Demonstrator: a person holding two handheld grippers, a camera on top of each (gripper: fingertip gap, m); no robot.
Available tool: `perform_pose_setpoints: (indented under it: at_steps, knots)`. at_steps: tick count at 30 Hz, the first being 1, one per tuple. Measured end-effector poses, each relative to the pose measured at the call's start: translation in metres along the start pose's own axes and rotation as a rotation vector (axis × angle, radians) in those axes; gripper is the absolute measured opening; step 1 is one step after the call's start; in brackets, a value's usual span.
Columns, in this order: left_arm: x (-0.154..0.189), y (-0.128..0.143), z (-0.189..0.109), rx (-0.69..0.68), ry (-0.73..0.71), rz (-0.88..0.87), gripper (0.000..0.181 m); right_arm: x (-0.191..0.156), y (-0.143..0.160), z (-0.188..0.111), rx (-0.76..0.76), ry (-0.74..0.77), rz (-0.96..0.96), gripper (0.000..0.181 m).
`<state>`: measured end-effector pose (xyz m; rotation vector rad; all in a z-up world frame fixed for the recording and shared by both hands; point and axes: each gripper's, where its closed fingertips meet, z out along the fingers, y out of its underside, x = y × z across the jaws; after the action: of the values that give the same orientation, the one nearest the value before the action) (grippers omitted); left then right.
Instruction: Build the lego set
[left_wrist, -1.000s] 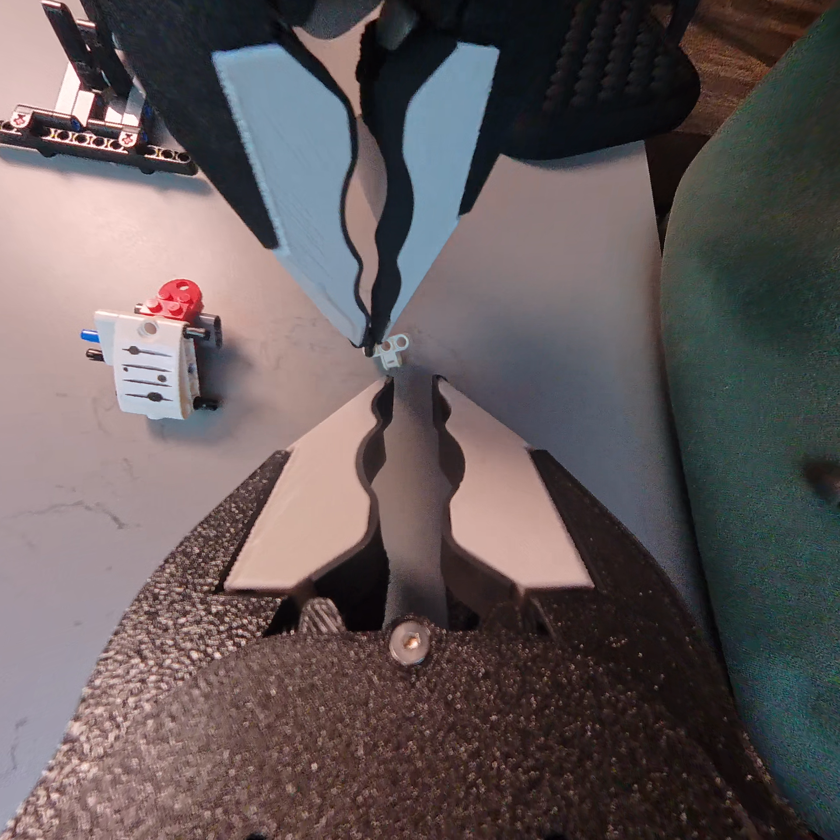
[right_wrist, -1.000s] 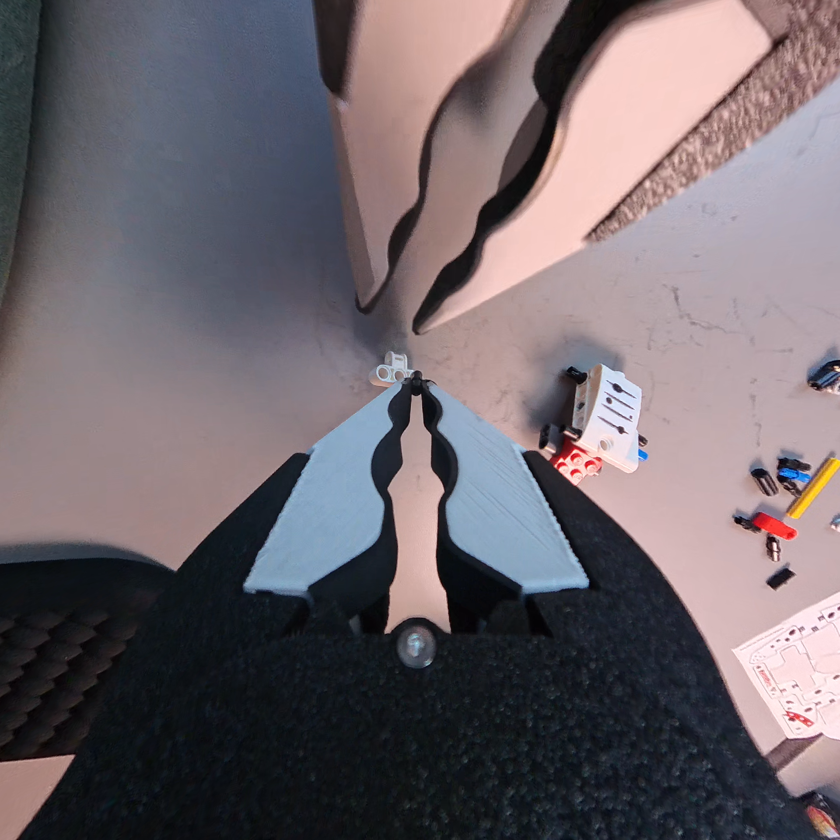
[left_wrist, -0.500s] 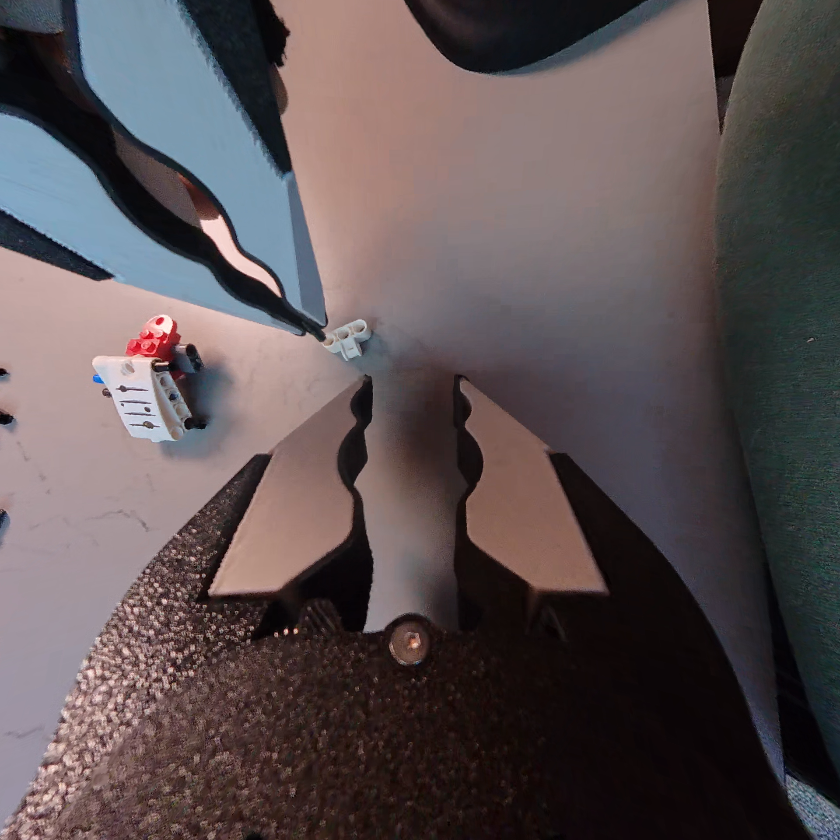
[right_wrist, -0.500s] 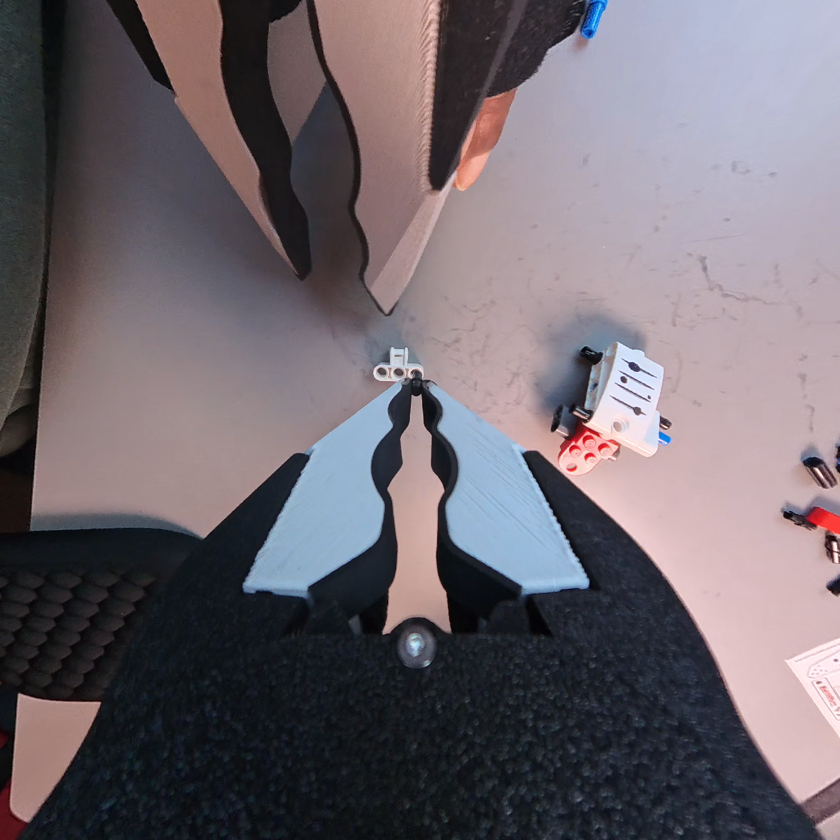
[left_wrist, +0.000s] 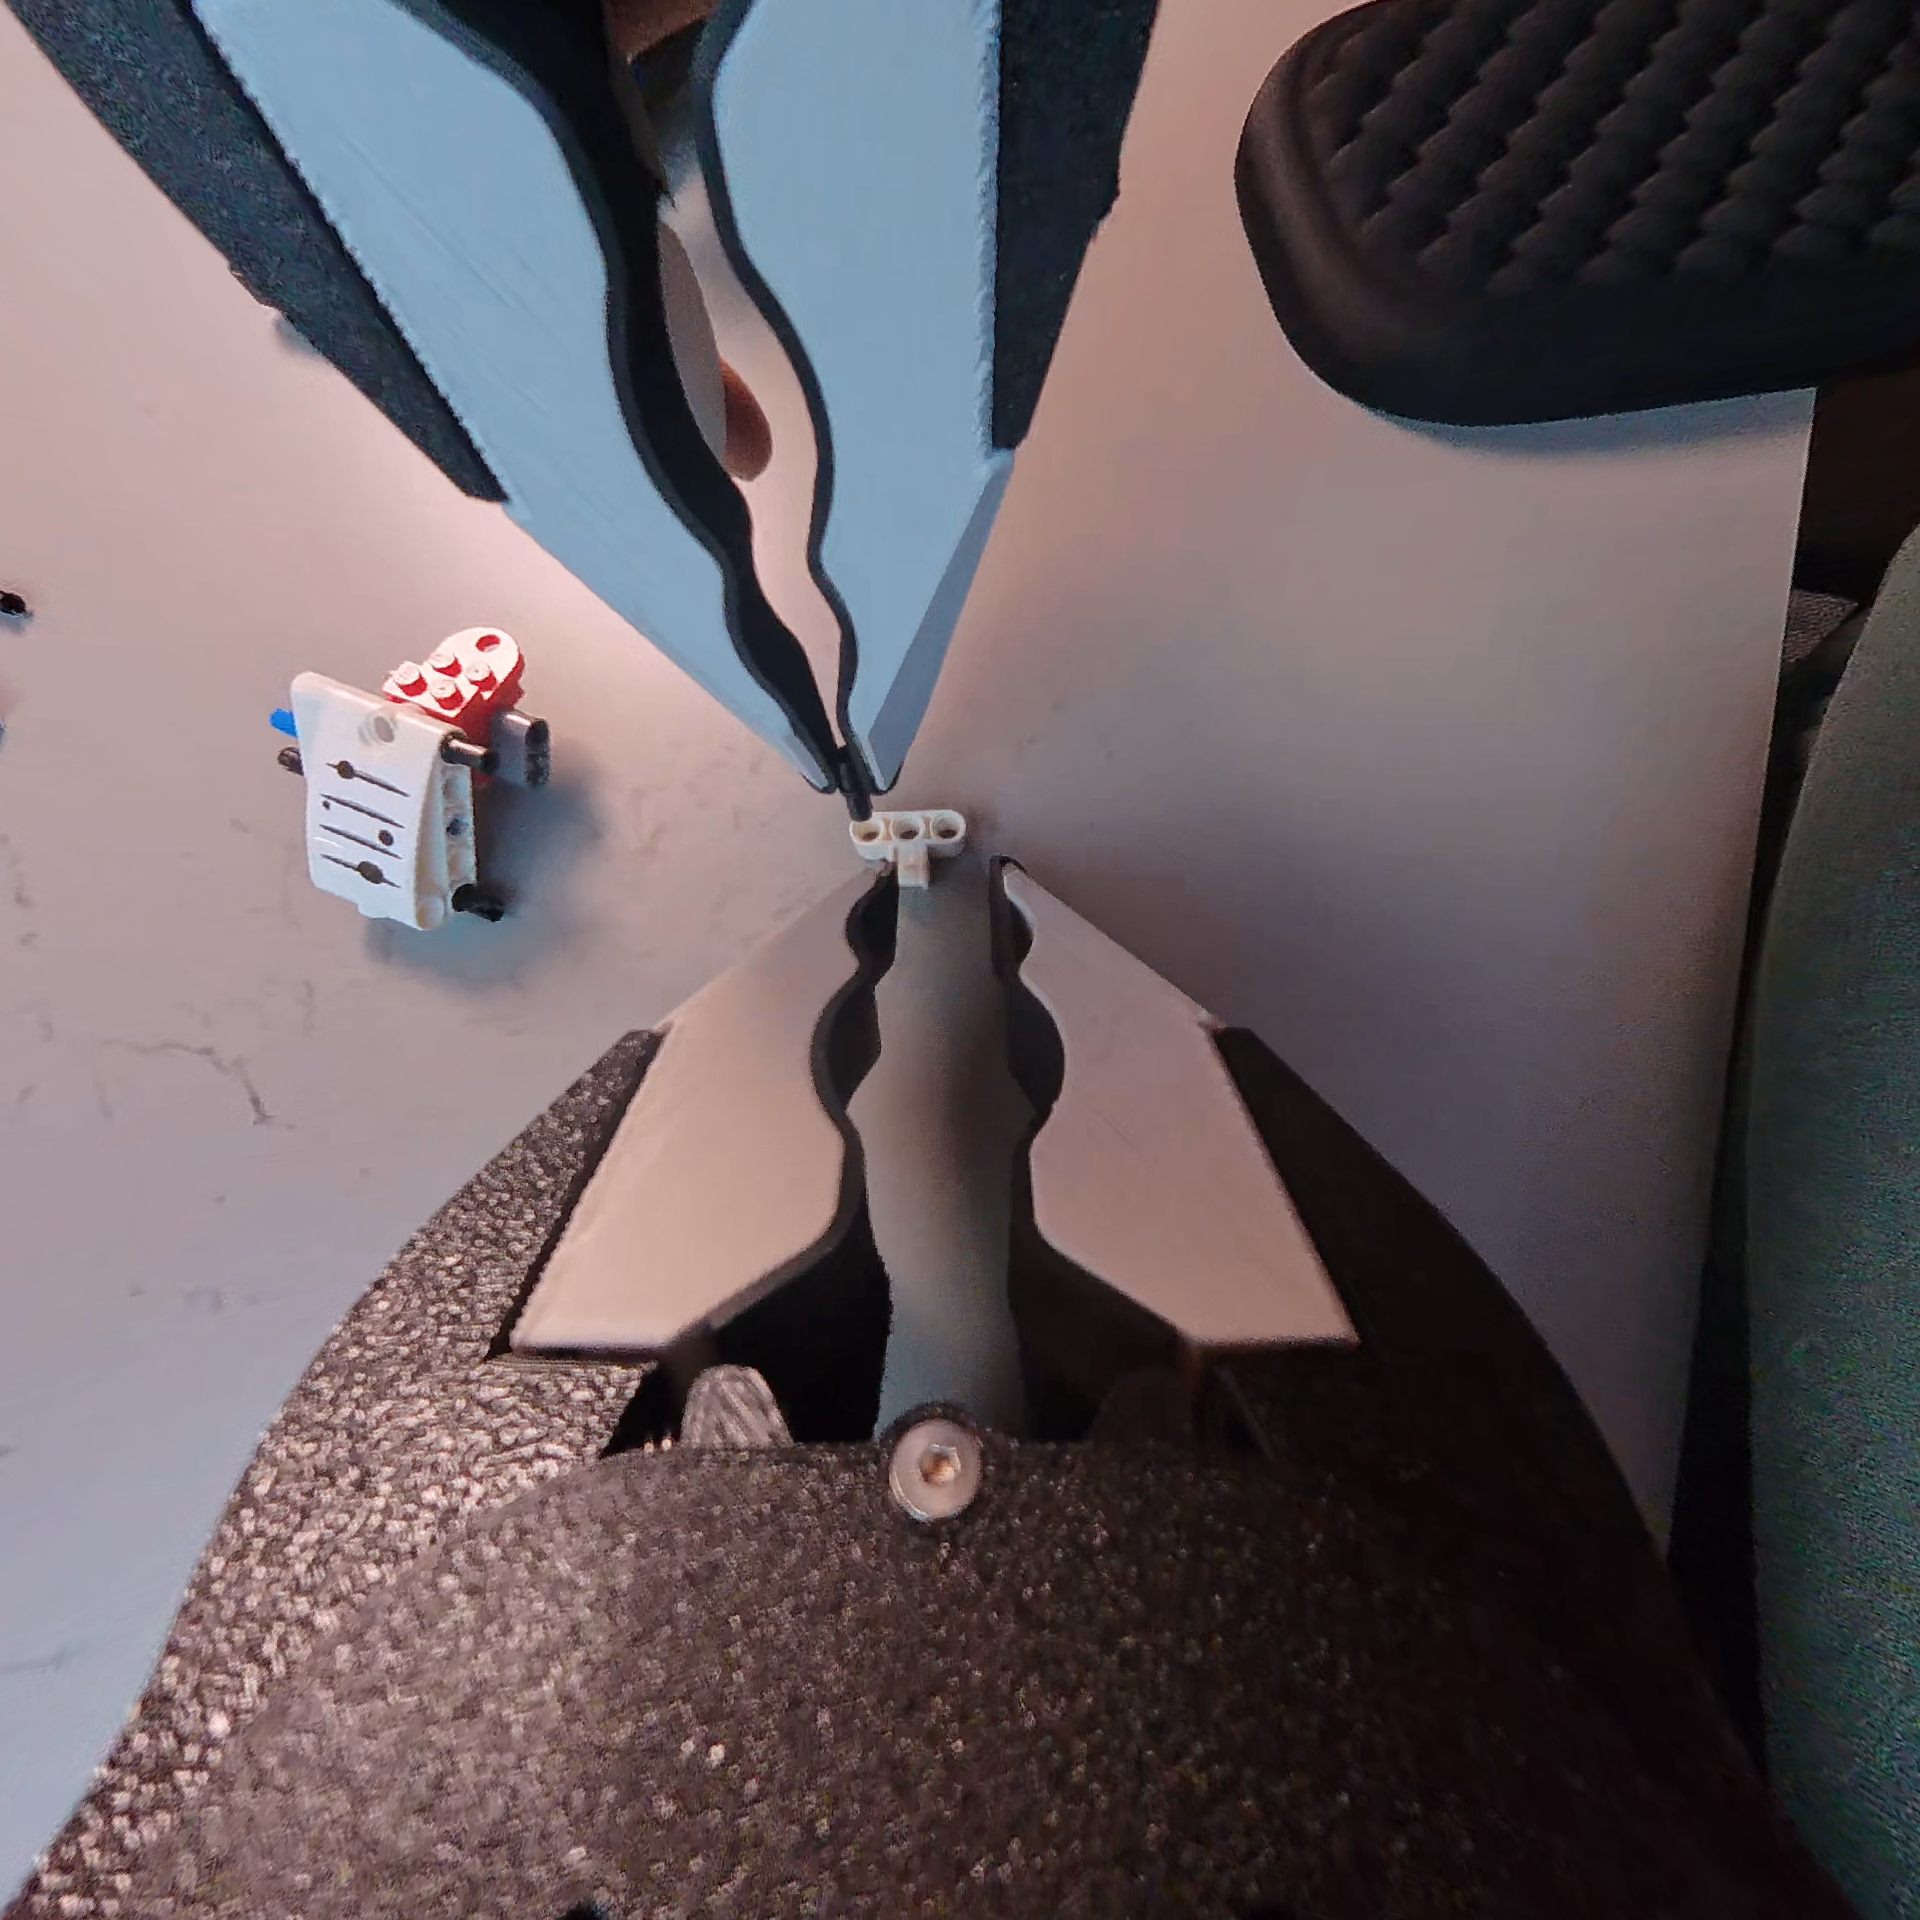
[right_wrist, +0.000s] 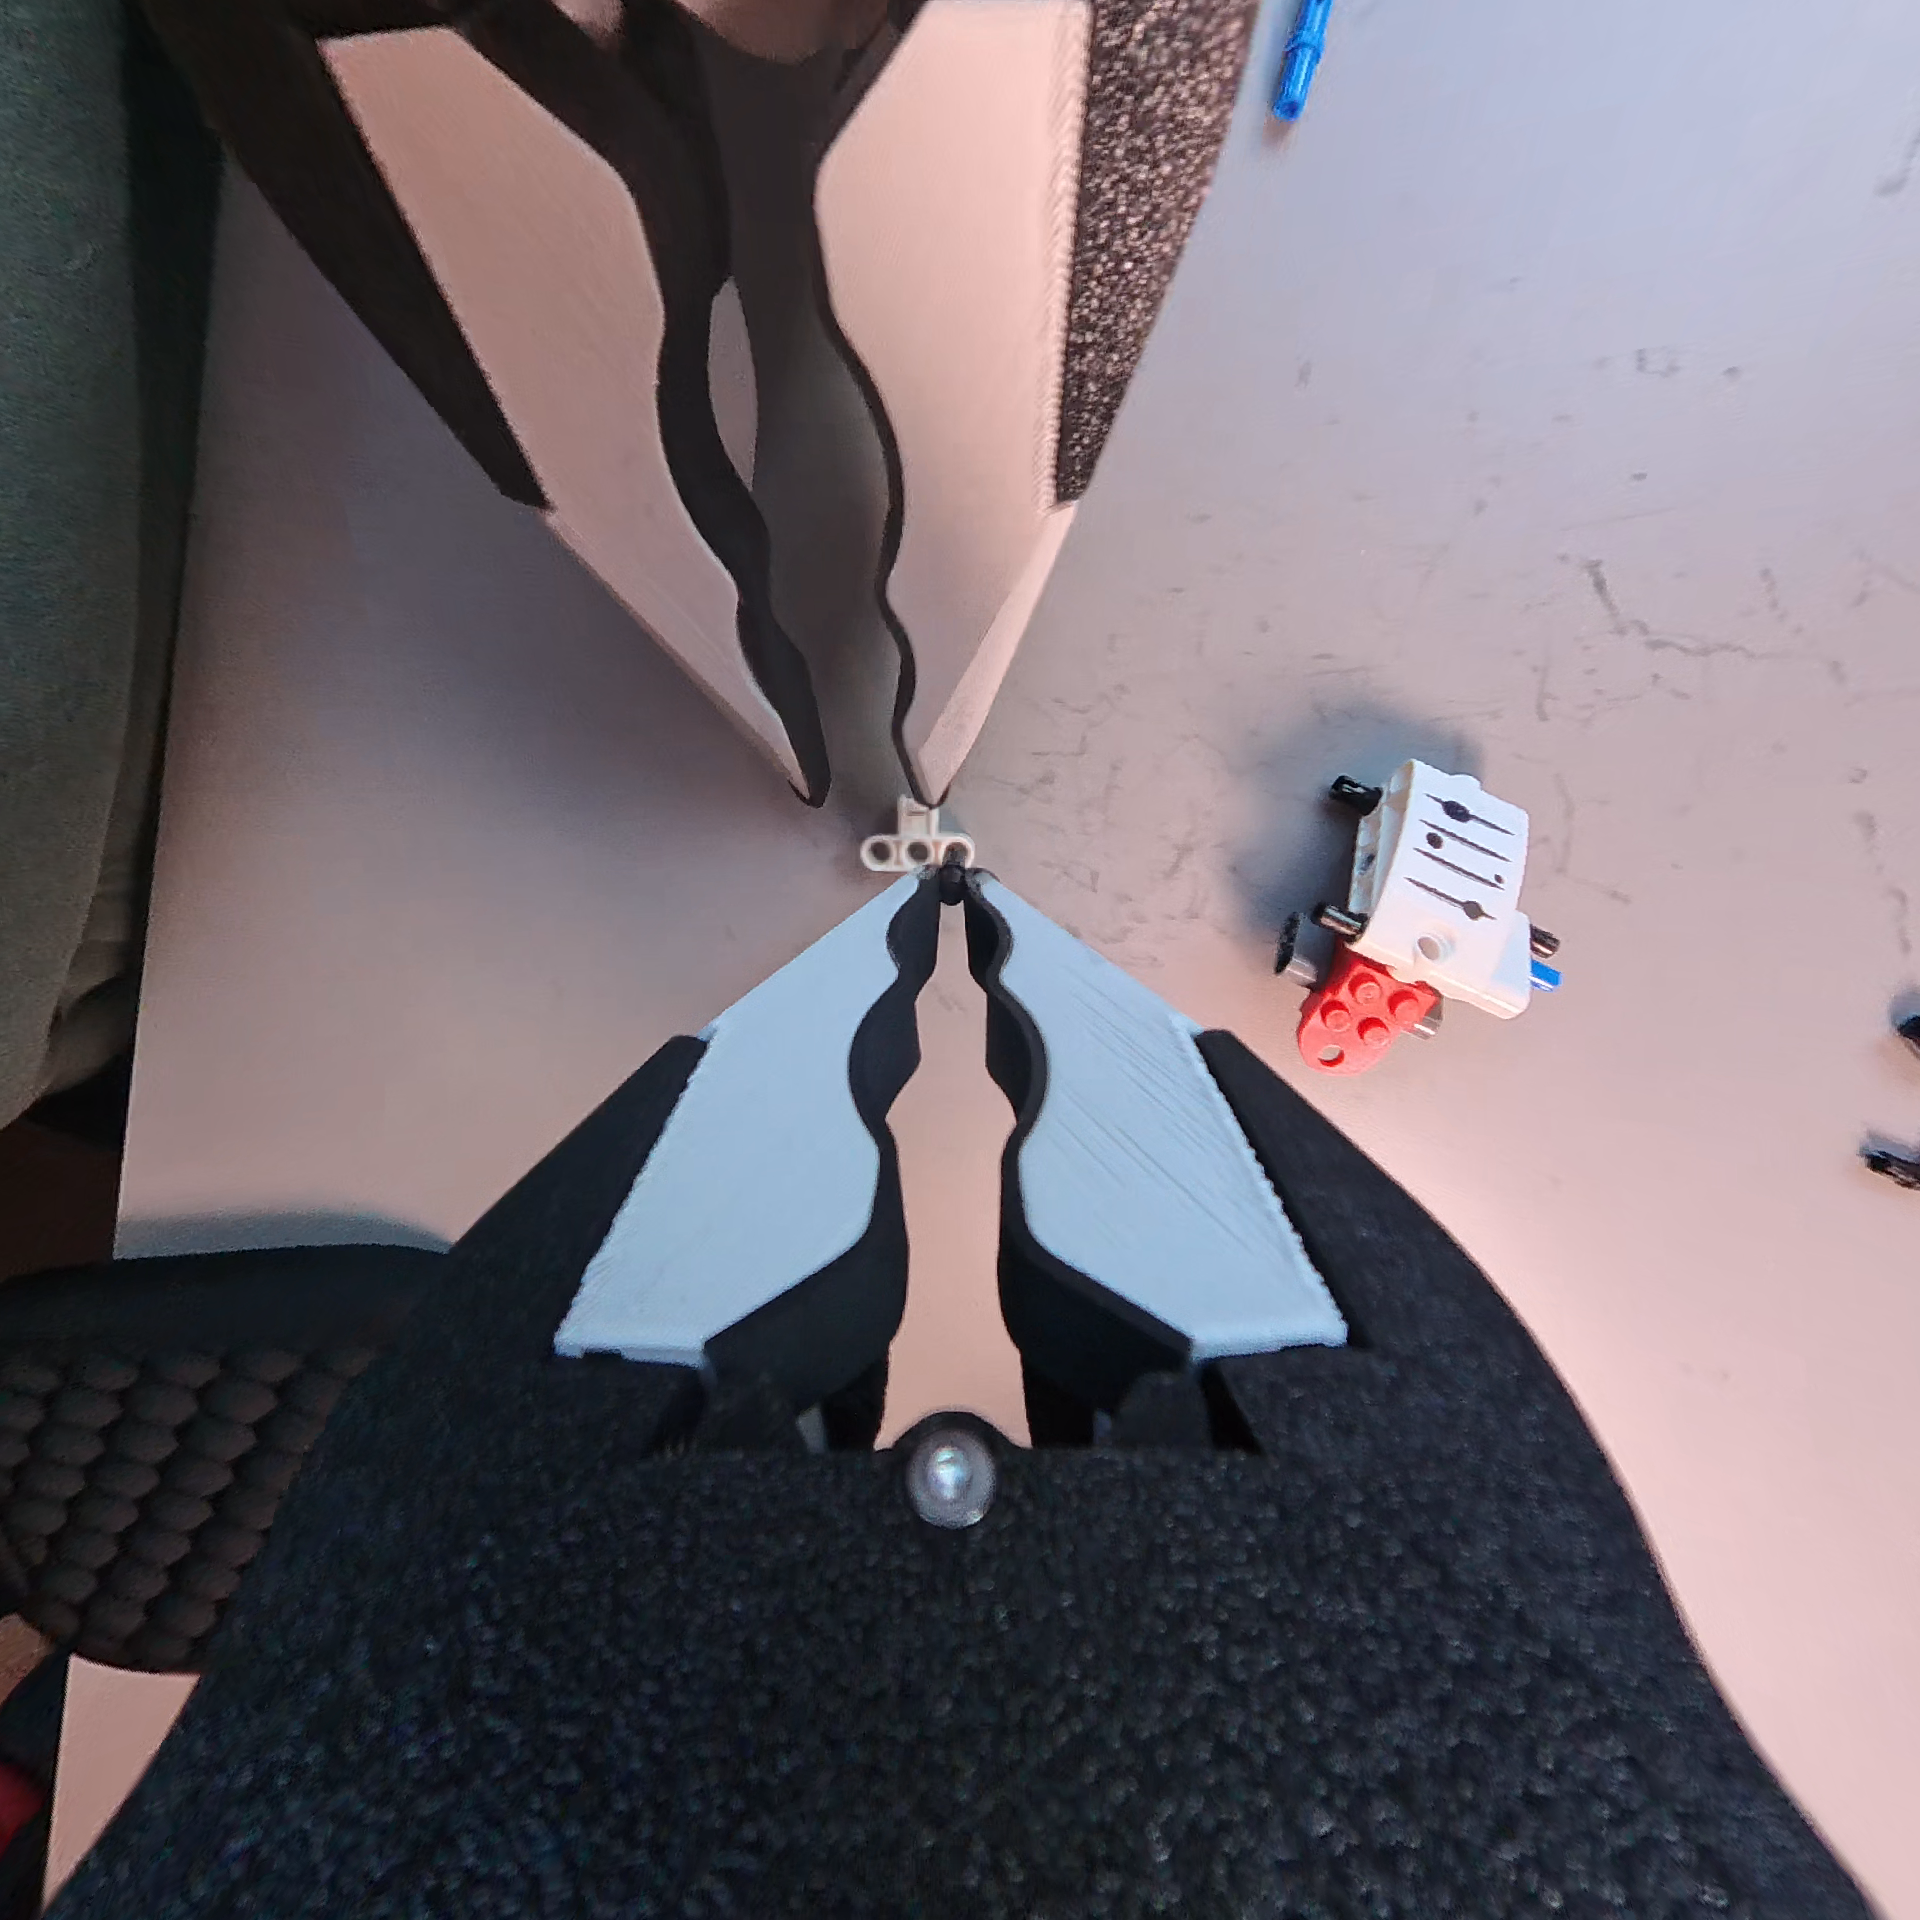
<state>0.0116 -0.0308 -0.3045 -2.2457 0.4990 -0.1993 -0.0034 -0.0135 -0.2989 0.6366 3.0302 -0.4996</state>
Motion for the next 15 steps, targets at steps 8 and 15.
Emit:
perform_pose_setpoints:
  at_steps: [8, 15]
  knots:
    - [0.005, 0.005, 0.009, -0.049, -0.137, 0.017, 0.017, 0.000, 0.001, 0.007, -0.030, -0.010, -0.033, 0.004]
    - [-0.005, 0.000, 0.014, -0.033, -0.183, -0.102, 0.020, 0.004, 0.010, 0.004, -0.063, -0.002, -0.017, 0.004]
